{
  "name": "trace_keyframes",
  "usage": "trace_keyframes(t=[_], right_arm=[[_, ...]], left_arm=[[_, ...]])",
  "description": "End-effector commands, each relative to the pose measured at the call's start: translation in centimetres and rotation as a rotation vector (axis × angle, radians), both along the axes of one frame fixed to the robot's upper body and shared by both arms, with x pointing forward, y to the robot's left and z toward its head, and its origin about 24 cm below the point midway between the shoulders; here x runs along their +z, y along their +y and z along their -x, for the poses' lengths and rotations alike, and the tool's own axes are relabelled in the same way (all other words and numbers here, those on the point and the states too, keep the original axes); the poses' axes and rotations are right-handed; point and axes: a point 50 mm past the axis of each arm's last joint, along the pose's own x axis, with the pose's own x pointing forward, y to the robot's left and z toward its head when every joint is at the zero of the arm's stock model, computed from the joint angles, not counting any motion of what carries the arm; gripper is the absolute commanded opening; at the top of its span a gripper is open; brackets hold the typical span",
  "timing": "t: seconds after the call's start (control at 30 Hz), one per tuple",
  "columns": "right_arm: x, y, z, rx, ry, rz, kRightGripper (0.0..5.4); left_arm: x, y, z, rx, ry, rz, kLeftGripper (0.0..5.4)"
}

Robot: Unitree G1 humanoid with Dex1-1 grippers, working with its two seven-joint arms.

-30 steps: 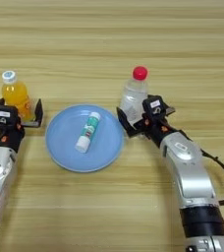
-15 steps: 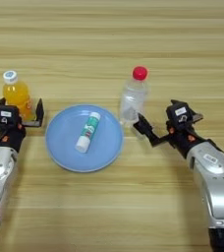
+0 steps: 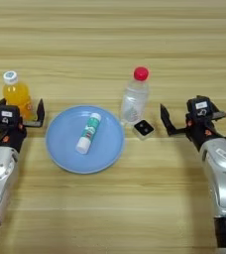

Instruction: Move the objects on the table

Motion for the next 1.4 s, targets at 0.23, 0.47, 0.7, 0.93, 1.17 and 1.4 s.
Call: trace_keyframes(t=[0.23,0.47,0.7,0.93,1.17,1.4], right_arm=[[-1.9,0.5,-2.9,-0.125,-0.119,-0.099,5.38],[-2.8,-0.2,-3.2,-0.158,-0.132,-0.122,5.38],[-3.3,0.4,-3.3,-0.145,-0.121,-0.123,5.38],[-3.1,1.0,-3.4,-0.144,-0.134,-0.122,5.38],[-2.8,1.8,-3.2,-0.137,-0.15,-0.123,5.38],[-2.7,2.6,-3.1,-0.138,-0.151,-0.126,5.38]], left_arm=[[0.2,0.1,-0.2,-0.01,-0.013,-0.009,5.4],[0.2,0.2,-0.1,-0.012,-0.016,-0.009,5.4],[0.3,0.4,0.1,-0.012,-0.023,-0.01,5.4],[-0.4,-0.6,1.3,-0.055,0.008,-0.018,5.4],[-1.6,-0.4,2.9,-0.064,0.062,-0.03,5.4],[-1.5,-0.7,4.4,-0.107,0.078,-0.022,5.4]])
